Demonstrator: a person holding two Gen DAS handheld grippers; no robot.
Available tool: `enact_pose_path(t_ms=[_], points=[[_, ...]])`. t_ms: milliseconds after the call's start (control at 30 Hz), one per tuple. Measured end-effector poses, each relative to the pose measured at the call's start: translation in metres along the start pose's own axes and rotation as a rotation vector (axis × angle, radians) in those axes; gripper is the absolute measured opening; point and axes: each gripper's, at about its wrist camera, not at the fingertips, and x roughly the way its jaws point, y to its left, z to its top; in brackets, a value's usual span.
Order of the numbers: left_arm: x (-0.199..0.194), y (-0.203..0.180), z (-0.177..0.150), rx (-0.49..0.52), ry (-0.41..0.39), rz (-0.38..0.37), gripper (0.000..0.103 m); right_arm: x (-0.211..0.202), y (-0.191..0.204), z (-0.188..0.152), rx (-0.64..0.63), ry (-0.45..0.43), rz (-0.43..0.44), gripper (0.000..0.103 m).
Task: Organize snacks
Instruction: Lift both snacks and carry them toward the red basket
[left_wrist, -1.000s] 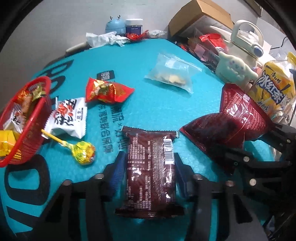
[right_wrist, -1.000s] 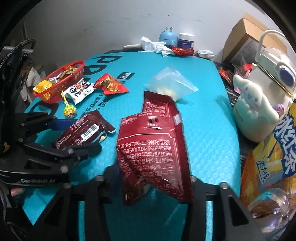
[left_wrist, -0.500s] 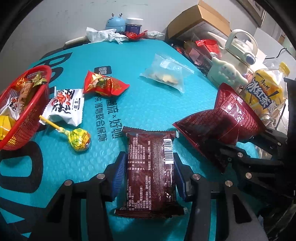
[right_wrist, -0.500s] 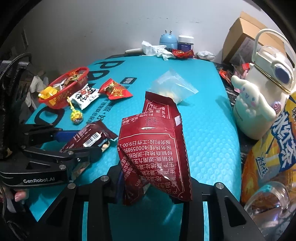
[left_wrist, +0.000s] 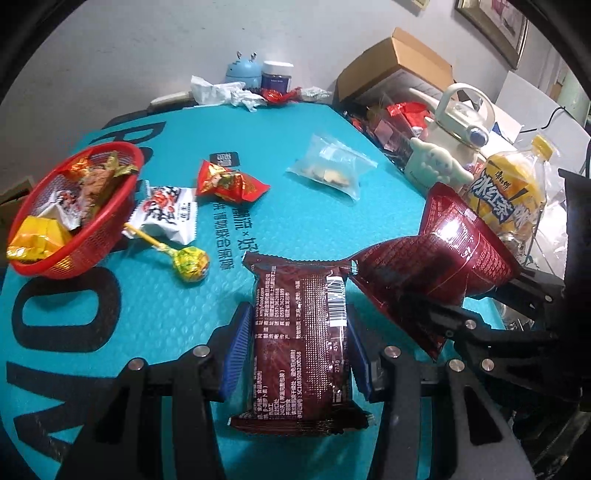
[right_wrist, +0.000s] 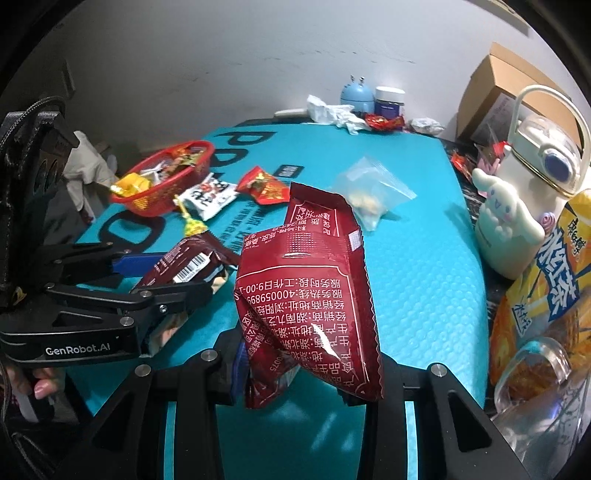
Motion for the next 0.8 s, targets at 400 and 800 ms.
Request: enact_pose_path(t_ms=[400, 800], points=[[-0.047, 0.006, -0.005, -0.036, -0.109, 0.04, 0.048, -0.023, 0.021, 0.012, -0.053, -0.058, 0.044, 0.036], [-0.091, 0.015, 0.02, -0.046, -0.241, 0.081, 0.048, -0.046, 0.035, 0.048, -0.126, -0.144, 0.068, 0.036]])
